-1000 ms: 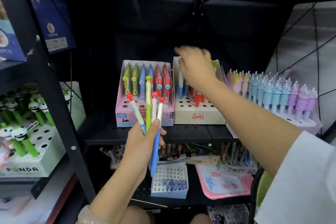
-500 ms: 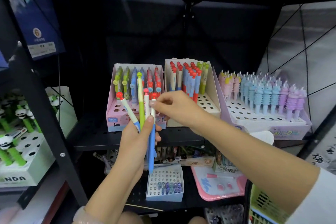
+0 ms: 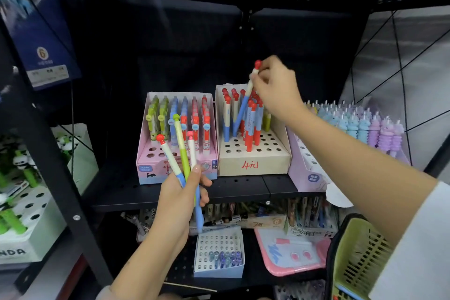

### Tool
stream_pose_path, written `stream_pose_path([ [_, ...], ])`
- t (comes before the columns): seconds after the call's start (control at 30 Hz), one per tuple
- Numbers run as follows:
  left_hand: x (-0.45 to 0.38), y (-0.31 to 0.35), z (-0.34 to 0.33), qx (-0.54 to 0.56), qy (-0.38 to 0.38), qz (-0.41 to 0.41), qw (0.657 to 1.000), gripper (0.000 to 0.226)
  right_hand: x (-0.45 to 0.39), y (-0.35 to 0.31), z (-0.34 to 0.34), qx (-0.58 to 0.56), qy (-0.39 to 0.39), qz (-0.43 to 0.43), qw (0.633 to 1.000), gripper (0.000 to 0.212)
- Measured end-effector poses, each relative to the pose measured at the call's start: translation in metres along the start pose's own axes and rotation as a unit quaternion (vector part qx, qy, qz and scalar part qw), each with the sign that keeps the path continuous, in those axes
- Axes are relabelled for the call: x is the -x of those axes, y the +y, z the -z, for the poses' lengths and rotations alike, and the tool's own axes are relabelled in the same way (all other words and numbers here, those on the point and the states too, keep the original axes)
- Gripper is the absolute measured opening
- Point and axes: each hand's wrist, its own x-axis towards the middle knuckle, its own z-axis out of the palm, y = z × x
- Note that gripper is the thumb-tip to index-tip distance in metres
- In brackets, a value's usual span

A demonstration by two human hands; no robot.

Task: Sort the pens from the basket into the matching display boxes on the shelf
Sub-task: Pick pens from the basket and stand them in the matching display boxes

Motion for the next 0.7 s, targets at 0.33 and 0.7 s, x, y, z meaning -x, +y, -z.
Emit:
stream_pose_path([
  [0.33, 0.002, -0.002, -0.003, -0.005, -0.013, -0.004, 1.0, 0.021, 0.004, 0.018, -0.019, 0.043, -0.054, 0.018, 0.997, 0.007],
  [0.7, 0.002, -0.003, -0.002, 0.004, -0.015, -0.005, 1.0, 0.018, 0.005, 0.013, -0.023, 0.115, -0.056, 0.023, 0.991, 0.015],
])
